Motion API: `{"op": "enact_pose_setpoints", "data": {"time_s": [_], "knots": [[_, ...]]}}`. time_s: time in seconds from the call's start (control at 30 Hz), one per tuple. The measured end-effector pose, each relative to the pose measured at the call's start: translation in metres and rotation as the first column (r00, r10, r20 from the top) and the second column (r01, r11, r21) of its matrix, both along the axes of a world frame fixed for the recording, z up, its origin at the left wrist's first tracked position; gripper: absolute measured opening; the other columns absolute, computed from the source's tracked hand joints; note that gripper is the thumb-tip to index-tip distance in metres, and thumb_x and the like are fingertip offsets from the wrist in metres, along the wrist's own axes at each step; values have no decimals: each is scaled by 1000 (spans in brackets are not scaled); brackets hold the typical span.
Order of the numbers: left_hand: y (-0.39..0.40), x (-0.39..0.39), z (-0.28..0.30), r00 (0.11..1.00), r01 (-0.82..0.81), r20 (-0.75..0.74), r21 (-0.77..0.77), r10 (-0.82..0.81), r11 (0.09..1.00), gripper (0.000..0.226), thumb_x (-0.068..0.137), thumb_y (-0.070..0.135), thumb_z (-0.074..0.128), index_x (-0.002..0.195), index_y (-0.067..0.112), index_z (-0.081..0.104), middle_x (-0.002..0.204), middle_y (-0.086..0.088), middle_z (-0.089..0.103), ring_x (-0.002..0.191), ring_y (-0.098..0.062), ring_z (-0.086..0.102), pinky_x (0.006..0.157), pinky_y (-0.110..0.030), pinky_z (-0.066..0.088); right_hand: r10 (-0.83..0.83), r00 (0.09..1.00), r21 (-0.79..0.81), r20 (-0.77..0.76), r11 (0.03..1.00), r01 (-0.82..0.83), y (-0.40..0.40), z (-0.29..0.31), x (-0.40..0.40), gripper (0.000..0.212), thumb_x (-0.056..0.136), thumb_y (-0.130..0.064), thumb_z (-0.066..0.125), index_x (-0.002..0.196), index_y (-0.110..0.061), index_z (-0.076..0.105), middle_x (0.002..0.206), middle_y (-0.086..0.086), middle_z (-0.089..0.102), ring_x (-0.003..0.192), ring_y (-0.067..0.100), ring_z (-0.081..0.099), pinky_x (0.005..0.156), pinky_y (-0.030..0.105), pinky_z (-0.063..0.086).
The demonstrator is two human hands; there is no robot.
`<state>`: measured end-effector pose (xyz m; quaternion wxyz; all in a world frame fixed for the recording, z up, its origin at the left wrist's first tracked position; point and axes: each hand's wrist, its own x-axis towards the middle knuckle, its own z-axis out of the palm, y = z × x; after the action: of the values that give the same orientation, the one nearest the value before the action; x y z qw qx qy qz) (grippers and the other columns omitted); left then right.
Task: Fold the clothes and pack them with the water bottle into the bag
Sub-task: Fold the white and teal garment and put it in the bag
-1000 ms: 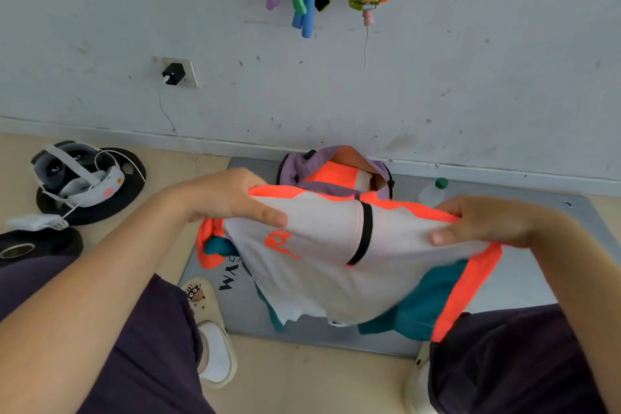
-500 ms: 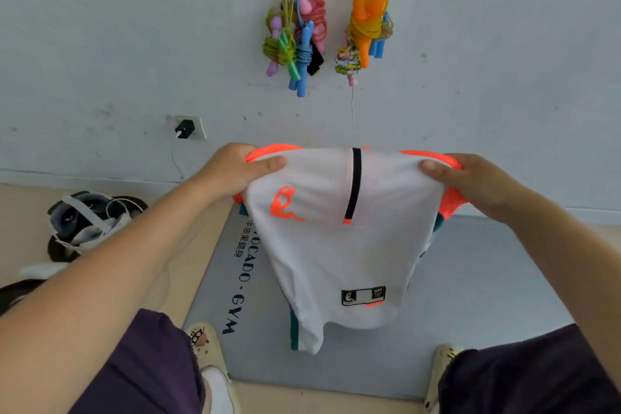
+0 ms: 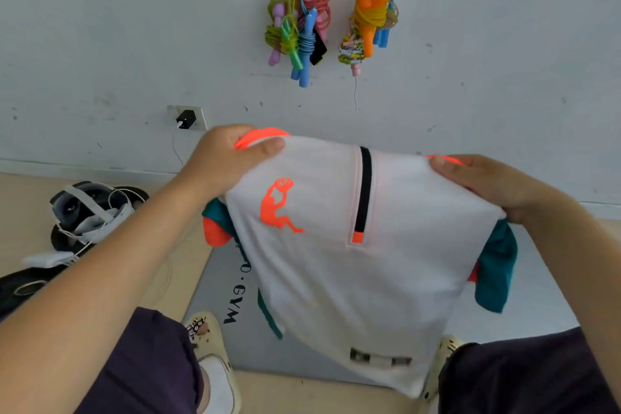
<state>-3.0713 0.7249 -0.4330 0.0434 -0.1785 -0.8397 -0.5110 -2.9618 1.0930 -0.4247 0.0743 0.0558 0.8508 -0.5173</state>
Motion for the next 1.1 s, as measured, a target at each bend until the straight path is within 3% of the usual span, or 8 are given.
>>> {"op": "enact_pose_setpoints", "data": {"time_s": [0.17, 0.27, 0.43, 0.53, 0.73, 0.87, 1.03, 1.1], "knots": [[20, -58, -73, 963, 90, 268, -317, -2, 944, 42, 81, 49, 73, 57, 22, 53, 48, 15, 49, 50, -6, 45, 48, -23, 35, -106, 988, 221, 111, 972, 80, 6, -72, -56, 34, 83, -59, 64, 92, -28, 74, 84, -8, 75, 76, 12, 72, 68, 26, 50], [31, -71, -193, 868, 260, 497, -492, 23, 831, 27, 88, 42, 69, 82, 16, 66, 83, 1, 69, 81, -19, 63, 67, -29, 43, -33, 954, 417, 298, 903, -99, 6, -180, -79, 28, 92, -43, 62, 81, -17, 66, 77, -3, 64, 76, 17, 59, 63, 25, 41], [35, -57, -349, 742, 412, 667, -534, 69, 738, 25, 96, 32, 59, 102, 8, 65, 113, -15, 67, 106, -30, 61, 77, -31, 40, 6, 829, 397, 559, 876, -274, 2, -325, -82, 23, 93, -34, 63, 86, -13, 57, 84, 0, 53, 87, 22, 51, 70, 30, 33], [42, -70, -384, 810, 229, 571, -519, 134, 823, 26, 97, 28, 58, 112, 9, 65, 115, -15, 66, 108, -32, 59, 72, -29, 33, -108, 884, 418, 455, 903, -104, 0, -363, -97, 23, 93, -25, 63, 76, -12, 55, 77, 4, 54, 85, 27, 52, 65, 30, 28], [40, -63, -426, 879, -162, 332, -468, 343, 869, 42, 85, 13, 65, 124, 3, 52, 122, -19, 56, 112, -32, 51, 90, -35, 38, -445, 893, 566, -64, 721, 400, -8, -405, -85, 20, 91, -12, 57, 105, 0, 62, 108, 24, 57, 98, 41, 55, 80, 45, 41], [19, -9, -470, 678, -262, 488, -537, 549, 801, 14, 83, 13, 60, 74, 7, 51, 71, -13, 50, 65, -30, 47, 55, -34, 35, -583, 780, 548, 228, 739, 393, -15, -455, -32, 19, 94, -16, 52, 95, 2, 59, 103, 22, 59, 90, 37, 55, 67, 35, 34], [7, 36, -499, 365, -329, 653, -577, 664, 748, 40, 88, 30, 63, 110, -4, 58, 99, -19, 65, 80, -32, 60, 63, -37, 45, -683, 585, 480, 437, 727, 491, -12, -491, 11, 43, 88, -27, 68, 116, 0, 50, 113, 18, 56, 102, 35, 55, 77, 36, 40], [8, 33, -500, 264, -427, 722, -508, 640, 748, 43, 89, 37, 62, 105, -3, 59, 91, -19, 66, 70, -31, 63, 64, -38, 52, -705, 519, 432, 483, 708, 559, -12, -494, 11, 36, 85, -31, 71, 103, -7, 51, 96, 10, 57, 89, 30, 56, 70, 34, 41]]}}
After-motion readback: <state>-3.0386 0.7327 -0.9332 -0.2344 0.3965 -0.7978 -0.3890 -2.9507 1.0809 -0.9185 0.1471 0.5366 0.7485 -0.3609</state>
